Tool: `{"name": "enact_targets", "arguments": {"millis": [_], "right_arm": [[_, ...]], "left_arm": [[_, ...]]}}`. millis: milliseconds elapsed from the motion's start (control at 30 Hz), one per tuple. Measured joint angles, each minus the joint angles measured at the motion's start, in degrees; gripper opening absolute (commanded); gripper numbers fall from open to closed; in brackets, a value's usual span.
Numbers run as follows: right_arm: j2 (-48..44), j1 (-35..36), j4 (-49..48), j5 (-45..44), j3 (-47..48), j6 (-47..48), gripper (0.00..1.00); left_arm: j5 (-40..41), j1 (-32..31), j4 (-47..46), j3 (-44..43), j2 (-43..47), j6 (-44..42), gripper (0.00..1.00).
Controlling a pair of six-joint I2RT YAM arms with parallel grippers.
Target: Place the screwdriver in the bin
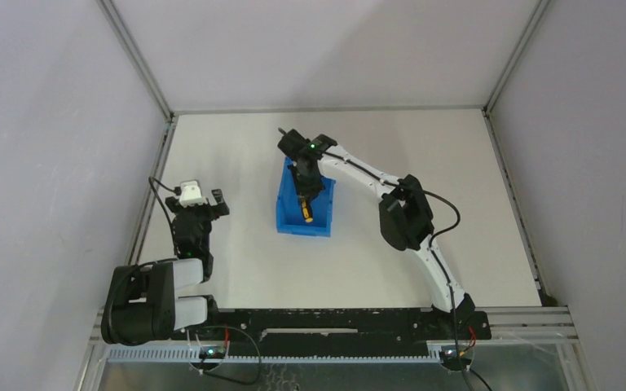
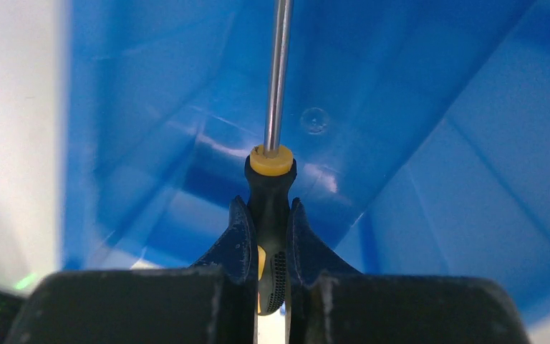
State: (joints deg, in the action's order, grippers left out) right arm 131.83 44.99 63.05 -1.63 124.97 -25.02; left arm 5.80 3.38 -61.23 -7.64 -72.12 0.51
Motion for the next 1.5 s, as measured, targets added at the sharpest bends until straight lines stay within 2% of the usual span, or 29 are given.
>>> {"name": "enact_targets", "arguments": {"millis": [100,167,333,667,733,833,967,1100,1233,1500], "right_arm": [[1.22,-0.02,-1.92,-0.66,-4.09,-1.03,0.13],[1.25,-0.15,-2.99,-0.9,-6.64,-1.62,0.26],[1.4,-0.39,-4.83,-0.96,-8.07,-2.75,0.42],[-0.5,0.11,-5.81,-2.73,-7.43,-3.21,0.48],[-2.93,0.31,-5.42,-3.54,-7.37,-3.06,0.57],[-8.11,0.55,-5.2,-4.5,-7.37,-2.38,0.97],[-19.08,0.55,-7.61,-4.7,-9.49,0.79,1.0],[-32.37,-0.11,-12.52,-5.29,-17.46,4.37,1.0],[-45.24,-3.08,-20.15,-4.33,-32.17,6.05,1.0],[-65.42,-19.5,-32.74,-1.53,-64.19,4.94,1.0]], "left_arm": [[0.0,0.0,0.02,0.0,-0.02,0.0,1.0],[0.0,0.0,0.02,0.0,0.0,0.0,1.0],[0.0,0.0,0.02,0.0,0.0,0.0,1.0],[0.0,0.0,0.02,0.0,0.0,0.0,1.0],[0.0,0.0,0.02,0.0,0.0,0.0,1.0],[0.0,0.0,0.02,0.0,-0.02,0.0,1.0],[0.0,0.0,0.02,0.0,0.0,0.0,1.0],[0.0,0.0,0.02,0.0,-0.02,0.0,1.0],[0.0,0.0,0.0,0.0,0.0,0.0,1.0],[0.0,0.0,0.02,0.0,0.0,0.0,1.0]]}}
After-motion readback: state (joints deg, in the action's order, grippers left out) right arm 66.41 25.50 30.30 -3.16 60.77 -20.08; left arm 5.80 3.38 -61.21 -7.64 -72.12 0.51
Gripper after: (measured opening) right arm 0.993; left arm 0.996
